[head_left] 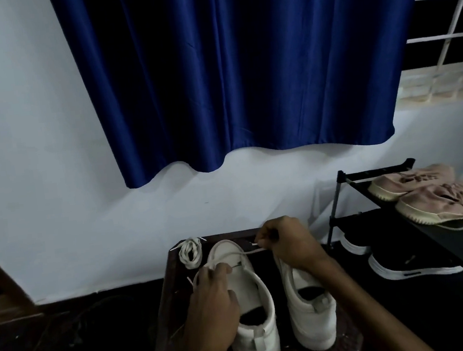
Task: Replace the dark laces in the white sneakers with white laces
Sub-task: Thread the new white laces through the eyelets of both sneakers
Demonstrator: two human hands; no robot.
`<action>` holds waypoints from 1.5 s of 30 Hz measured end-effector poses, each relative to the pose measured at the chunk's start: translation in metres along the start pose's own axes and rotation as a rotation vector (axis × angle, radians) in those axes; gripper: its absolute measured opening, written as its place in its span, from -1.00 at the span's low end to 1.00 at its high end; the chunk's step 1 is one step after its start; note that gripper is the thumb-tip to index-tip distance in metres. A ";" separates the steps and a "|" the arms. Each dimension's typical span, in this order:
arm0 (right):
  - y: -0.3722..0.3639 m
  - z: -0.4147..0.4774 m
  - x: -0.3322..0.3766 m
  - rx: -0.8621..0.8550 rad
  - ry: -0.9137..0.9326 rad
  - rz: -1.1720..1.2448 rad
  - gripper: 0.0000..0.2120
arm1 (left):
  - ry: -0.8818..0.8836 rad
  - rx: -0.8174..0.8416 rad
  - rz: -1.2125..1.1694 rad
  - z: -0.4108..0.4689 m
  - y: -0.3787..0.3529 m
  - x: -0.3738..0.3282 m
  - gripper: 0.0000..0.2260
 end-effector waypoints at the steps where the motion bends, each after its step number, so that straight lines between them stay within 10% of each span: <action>1: -0.003 -0.003 0.004 0.020 0.005 -0.037 -0.90 | -0.003 -0.001 -0.010 0.000 0.000 0.001 -0.66; 13: -0.018 0.007 0.002 0.150 -0.041 0.120 -0.85 | 0.008 0.044 -0.115 0.046 -0.013 0.003 -0.82; 38: -0.042 0.021 -0.026 0.162 -0.153 0.318 -0.64 | -0.005 -0.094 -0.451 0.041 -0.036 0.008 -0.36; 45: -0.047 0.016 -0.030 0.261 -0.207 0.417 -0.66 | 0.116 0.025 -0.688 0.045 -0.038 0.011 -0.75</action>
Point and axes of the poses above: each hand's wrist, its own z-axis towards the middle knuckle, its own y-axis out of the back of the hand, x = y × z, the point moved 10 cm from there along z, towards the middle knuckle, and after that the axes turned 12 degrees about z, right-handed, at the moved point
